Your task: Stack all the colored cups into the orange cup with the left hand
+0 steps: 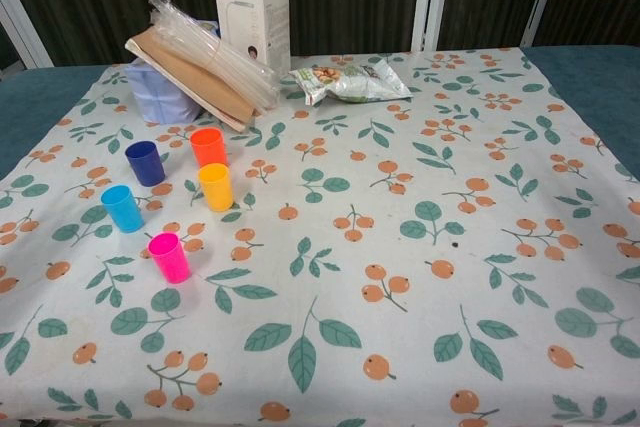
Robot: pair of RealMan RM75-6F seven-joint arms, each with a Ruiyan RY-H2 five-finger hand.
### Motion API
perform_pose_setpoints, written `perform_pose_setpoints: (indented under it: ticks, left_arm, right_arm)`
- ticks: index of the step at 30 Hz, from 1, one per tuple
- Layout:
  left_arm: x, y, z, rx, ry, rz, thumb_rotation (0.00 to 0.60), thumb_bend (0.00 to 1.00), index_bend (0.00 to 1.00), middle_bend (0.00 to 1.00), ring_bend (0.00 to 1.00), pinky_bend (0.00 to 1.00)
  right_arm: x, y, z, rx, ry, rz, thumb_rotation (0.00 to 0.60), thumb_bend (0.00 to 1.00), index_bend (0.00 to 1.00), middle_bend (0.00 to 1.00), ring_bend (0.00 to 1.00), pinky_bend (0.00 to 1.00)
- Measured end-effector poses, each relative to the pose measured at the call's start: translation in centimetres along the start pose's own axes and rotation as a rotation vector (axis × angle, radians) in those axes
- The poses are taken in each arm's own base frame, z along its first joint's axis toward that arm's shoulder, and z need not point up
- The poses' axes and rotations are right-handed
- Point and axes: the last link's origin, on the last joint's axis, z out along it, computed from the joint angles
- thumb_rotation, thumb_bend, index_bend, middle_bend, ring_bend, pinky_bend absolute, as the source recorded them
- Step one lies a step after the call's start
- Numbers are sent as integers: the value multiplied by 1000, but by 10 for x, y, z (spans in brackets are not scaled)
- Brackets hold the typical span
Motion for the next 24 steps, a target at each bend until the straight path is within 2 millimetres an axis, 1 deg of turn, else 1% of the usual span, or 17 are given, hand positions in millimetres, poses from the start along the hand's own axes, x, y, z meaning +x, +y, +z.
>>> perform_pose_setpoints:
  ticks: [4, 5, 6, 7, 8, 9, 10, 11, 12, 13, 14, 15, 16, 18, 20, 24]
  left_arm:
    - [-2, 3, 3, -13, -5, -7, 600, 396, 0, 0, 0, 82]
    - [-2, 4, 5, -19, -2, -14, 600, 396, 0, 3, 5, 112]
    - [-2, 5, 6, -25, 2, -24, 600, 396, 0, 21, 32, 173]
    - [-3, 8, 9, -34, 11, -45, 600, 396, 0, 54, 80, 244]
    - [-3, 10, 12, -42, 21, -65, 600, 396, 0, 120, 167, 346]
    - [-3, 13, 16, -52, 35, -88, 600, 395, 0, 220, 289, 476]
    - [-3, 17, 24, -65, 62, -117, 600, 395, 0, 361, 454, 641]
    - [-3, 21, 30, -75, 86, -134, 600, 395, 3, 512, 617, 784]
    - [-3, 25, 38, -83, 112, -147, 600, 394, 22, 695, 805, 917]
    - [-3, 31, 49, -90, 146, -164, 600, 395, 47, 800, 900, 972]
    - [-4, 37, 58, -91, 169, -179, 600, 394, 92, 913, 979, 1000]
    - [-5, 42, 66, -90, 182, -198, 600, 393, 130, 966, 1000, 1000]
    - [-7, 47, 76, -86, 182, -224, 600, 390, 148, 990, 1000, 1000]
    - [-10, 49, 91, -74, 158, -256, 600, 381, 162, 1000, 1000, 1000]
    - [-12, 50, 111, -45, 121, -276, 600, 373, 181, 1000, 1000, 1000]
    - [-17, 56, 149, 20, 78, -253, 600, 361, 213, 1000, 1000, 1000]
  right_arm:
    - [1, 1, -1, -3, 4, 1, 600, 196, 0, 0, 0, 0]
    - [1, 1, -1, -6, 4, 2, 600, 196, 0, 0, 0, 0]
    - [2, 2, -1, -9, 6, 5, 600, 196, 0, 0, 0, 0]
    - [2, 2, 0, -12, 10, 8, 600, 196, 0, 0, 0, 0]
    - [2, 3, 0, -14, 11, 8, 600, 196, 0, 0, 0, 0]
    - [2, 3, 0, -14, 11, 7, 600, 196, 0, 0, 0, 0]
    - [2, 3, 0, -15, 8, 6, 600, 196, 0, 0, 0, 0]
    - [2, 3, 0, -17, 6, 6, 600, 196, 0, 0, 0, 0]
    - [2, 3, 1, -18, 6, 5, 600, 196, 0, 0, 0, 0]
    - [2, 3, 1, -21, 7, 4, 600, 196, 0, 0, 0, 0]
    - [1, 3, 2, -22, 8, 4, 600, 196, 0, 0, 0, 0]
    - [1, 3, 2, -23, 9, 3, 600, 196, 0, 0, 0, 0]
    - [1, 3, 2, -25, 10, 2, 600, 196, 0, 0, 0, 0]
    - [1, 3, 3, -29, 11, 1, 600, 196, 0, 0, 0, 0]
    - [1, 3, 4, -34, 12, 1, 600, 195, 0, 0, 0, 0]
    - [1, 5, 5, -45, 15, -1, 600, 196, 0, 0, 0, 0]
